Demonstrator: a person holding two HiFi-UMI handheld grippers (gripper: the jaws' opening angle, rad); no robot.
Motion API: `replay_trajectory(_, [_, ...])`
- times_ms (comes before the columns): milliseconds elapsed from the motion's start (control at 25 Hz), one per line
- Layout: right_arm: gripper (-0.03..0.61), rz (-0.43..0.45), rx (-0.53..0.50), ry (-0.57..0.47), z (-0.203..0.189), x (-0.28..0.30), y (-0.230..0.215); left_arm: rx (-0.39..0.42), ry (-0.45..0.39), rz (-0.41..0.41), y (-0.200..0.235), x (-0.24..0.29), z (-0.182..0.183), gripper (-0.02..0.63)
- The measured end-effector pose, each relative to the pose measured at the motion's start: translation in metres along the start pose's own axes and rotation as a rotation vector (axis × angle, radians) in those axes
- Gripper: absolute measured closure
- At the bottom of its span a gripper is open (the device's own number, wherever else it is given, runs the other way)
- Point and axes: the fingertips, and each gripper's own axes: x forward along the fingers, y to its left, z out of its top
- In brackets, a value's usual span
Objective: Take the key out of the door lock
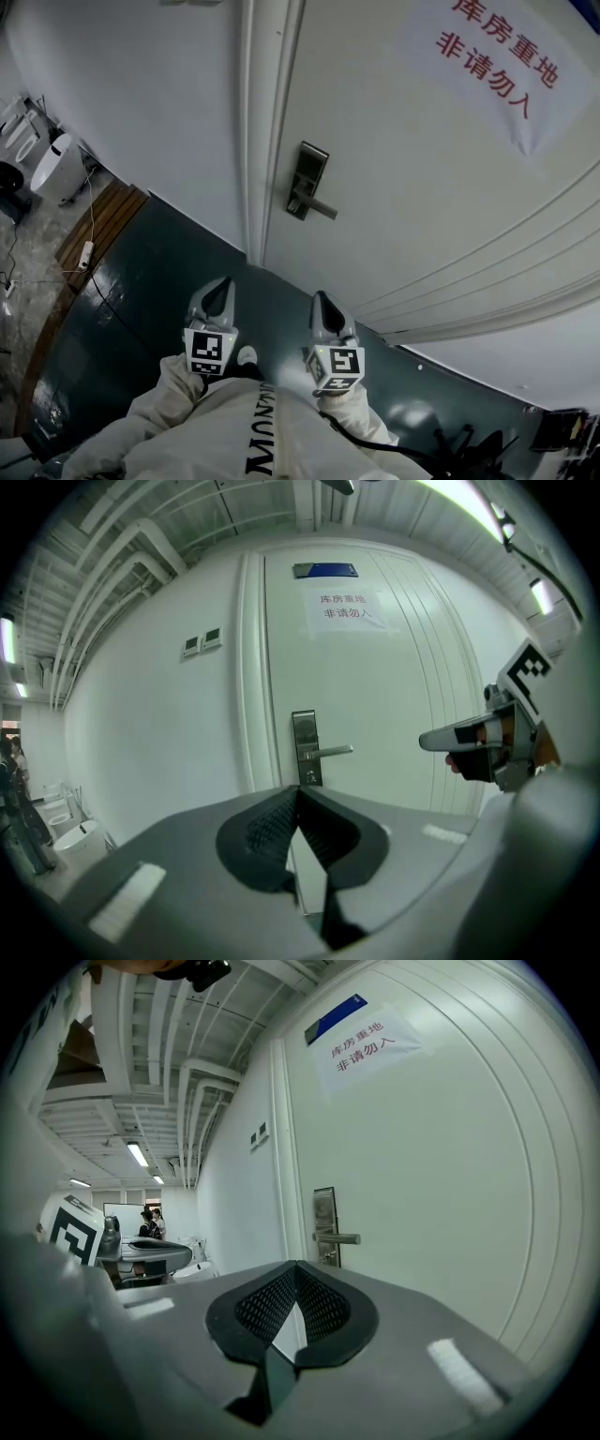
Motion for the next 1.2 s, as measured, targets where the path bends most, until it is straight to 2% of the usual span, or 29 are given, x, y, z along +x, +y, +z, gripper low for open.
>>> replay_trajectory(160, [0.577, -0.034, -0.005, 0.01, 0.003, 0.011, -0.005, -0.005, -0.008, -0.025, 0.007, 0.014, 0.002, 0.614])
replay_trajectory(440, [0.577, -0.103, -0.008, -0.01, -0.005, -0.017, -0.011, -0.005, -0.014, -0.045, 0.004, 0.005, -0.01, 0.614])
replay_trajectory(600, [0.577, -0.121, 0.005, 0.02, -0.004, 0.0, -0.02, -0.007, 0.006, -0.067, 0.008, 0.026, -0.01, 0.614])
replay_trajectory(840, [0.577, -0.107, 0.011, 0.007, -0.01, 0.002, -0.028, -0.003, 0.013, -0.07, -0.008, 0.028, -0.014, 0.614])
replay_trajectory(1200, [0.577, -0.032, -0.015, -0.064, 0.032, 0.051, -0.051, 0.012, 0.008, -0.037, -0.005, 0.076, 0.013, 0.614])
